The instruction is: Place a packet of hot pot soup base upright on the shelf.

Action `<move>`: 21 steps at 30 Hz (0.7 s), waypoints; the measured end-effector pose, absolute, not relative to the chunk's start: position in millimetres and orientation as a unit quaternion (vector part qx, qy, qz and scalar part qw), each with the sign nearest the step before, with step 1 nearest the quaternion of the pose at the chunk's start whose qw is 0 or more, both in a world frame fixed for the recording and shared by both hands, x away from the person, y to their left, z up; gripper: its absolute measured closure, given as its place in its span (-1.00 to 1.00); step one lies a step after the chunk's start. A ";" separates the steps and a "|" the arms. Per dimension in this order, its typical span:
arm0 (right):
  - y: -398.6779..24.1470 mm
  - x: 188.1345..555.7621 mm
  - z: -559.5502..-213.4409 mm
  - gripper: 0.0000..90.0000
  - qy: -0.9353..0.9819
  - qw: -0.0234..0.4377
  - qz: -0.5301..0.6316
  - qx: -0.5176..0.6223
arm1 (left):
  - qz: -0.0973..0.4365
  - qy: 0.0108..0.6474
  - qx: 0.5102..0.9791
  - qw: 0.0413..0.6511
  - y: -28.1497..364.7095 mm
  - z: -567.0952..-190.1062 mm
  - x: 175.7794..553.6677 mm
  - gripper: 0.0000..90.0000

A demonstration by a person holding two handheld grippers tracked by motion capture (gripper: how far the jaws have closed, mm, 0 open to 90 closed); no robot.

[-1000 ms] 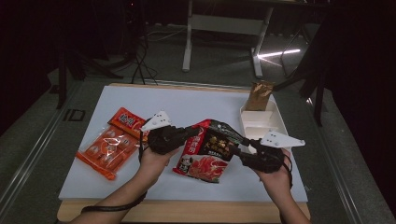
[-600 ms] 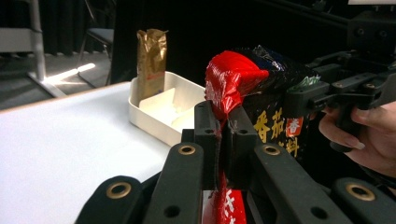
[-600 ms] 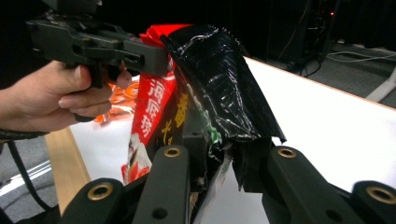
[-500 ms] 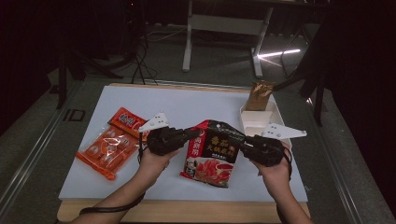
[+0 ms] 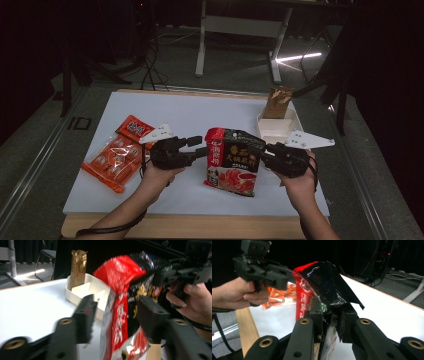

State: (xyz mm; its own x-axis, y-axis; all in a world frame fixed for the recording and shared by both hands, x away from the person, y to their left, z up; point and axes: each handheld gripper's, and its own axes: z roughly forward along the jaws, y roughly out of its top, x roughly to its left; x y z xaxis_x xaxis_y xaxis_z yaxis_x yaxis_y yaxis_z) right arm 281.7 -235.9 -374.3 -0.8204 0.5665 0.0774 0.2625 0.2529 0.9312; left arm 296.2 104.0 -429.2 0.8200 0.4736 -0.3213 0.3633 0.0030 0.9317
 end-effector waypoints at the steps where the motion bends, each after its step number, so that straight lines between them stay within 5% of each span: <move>1: -237.1 280.7 -372.6 0.71 0.778 0.148 0.550 0.265 | 0.043 0.297 0.706 0.641 104.9 -430.1 294.7 -0.21; 2: -237.1 280.7 -372.6 0.71 0.778 0.148 0.550 0.265 | 0.042 0.297 0.707 0.641 105.3 -431.1 293.4 -0.21; 5: -238.8 280.2 -368.9 0.71 0.776 0.154 0.551 0.266 | 0.031 0.293 0.714 0.635 105.5 -433.8 289.5 -0.67; 9: -242.9 281.0 -363.3 0.71 0.773 0.155 0.553 0.268 | 0.017 0.289 0.718 0.632 108.8 -441.1 284.5 -0.70; 10: -246.8 281.3 -359.2 0.71 0.772 0.158 0.556 0.266 | 0.010 0.290 0.723 0.626 109.5 -443.2 284.5 -0.98; 21: -273.8 289.7 -338.9 0.71 0.755 0.173 0.565 0.285 | 0.055 0.291 0.746 0.596 137.9 -464.9 276.8 -0.99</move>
